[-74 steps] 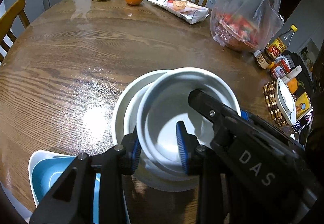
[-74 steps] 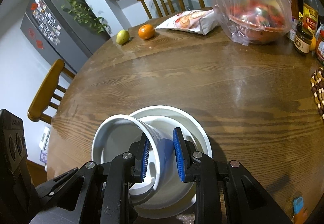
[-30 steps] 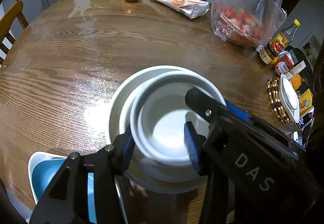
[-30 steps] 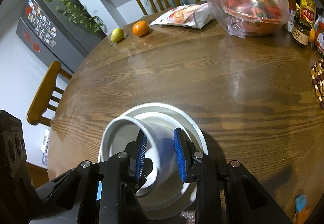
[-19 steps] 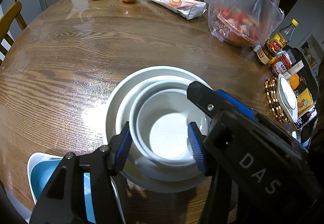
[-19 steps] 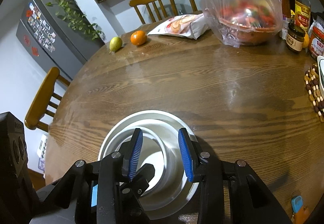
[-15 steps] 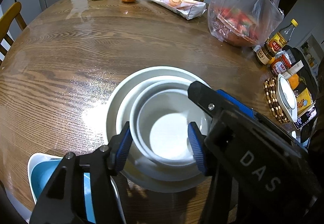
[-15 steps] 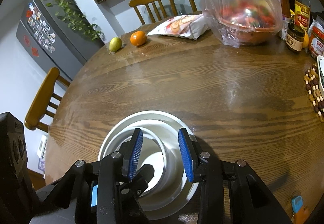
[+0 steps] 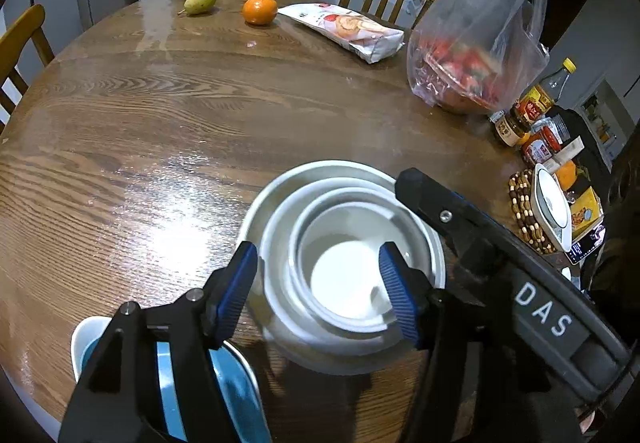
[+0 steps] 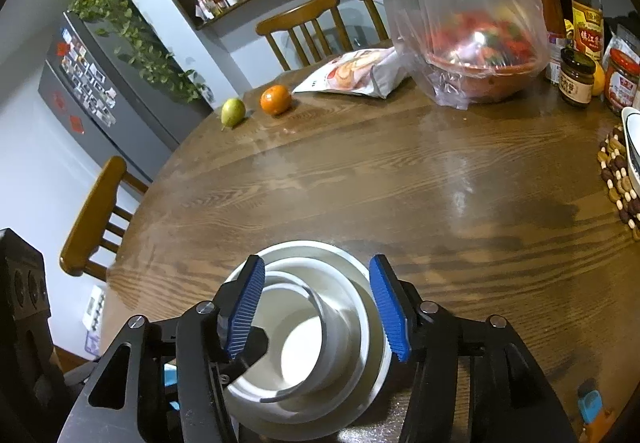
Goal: Organize plates and bowls
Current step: 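Grasp the rim of the nested bowl stack with both tools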
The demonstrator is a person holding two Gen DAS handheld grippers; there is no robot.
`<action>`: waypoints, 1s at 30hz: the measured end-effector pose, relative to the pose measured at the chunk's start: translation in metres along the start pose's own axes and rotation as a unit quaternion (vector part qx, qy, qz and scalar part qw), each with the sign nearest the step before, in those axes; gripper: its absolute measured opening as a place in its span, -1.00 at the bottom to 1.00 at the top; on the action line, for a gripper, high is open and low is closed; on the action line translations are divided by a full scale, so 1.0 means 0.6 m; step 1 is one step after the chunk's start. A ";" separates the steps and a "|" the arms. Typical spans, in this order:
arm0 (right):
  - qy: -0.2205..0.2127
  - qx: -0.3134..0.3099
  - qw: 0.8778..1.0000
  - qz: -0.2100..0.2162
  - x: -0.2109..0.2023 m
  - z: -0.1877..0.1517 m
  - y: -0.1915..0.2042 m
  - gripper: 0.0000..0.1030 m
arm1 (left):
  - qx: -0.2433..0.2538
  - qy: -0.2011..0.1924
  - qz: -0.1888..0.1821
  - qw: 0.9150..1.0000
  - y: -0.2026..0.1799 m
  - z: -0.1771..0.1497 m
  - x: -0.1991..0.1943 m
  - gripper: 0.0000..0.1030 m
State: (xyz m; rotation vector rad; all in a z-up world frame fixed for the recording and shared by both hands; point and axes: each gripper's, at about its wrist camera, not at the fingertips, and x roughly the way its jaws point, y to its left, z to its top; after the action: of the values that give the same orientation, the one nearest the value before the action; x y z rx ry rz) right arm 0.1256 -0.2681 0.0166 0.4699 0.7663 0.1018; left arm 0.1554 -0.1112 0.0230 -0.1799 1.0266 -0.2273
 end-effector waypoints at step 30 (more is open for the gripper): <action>0.042 0.041 0.998 -0.018 0.038 0.006 -0.039 0.36 | -0.031 0.028 -0.024 0.999 0.030 0.011 0.029 0.52</action>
State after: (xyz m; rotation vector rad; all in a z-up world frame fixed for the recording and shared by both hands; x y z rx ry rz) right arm 0.1426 -0.2843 -0.0064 0.5324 0.8634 0.0561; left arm 0.1714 -0.0985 0.0075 -0.2561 1.0866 -0.2455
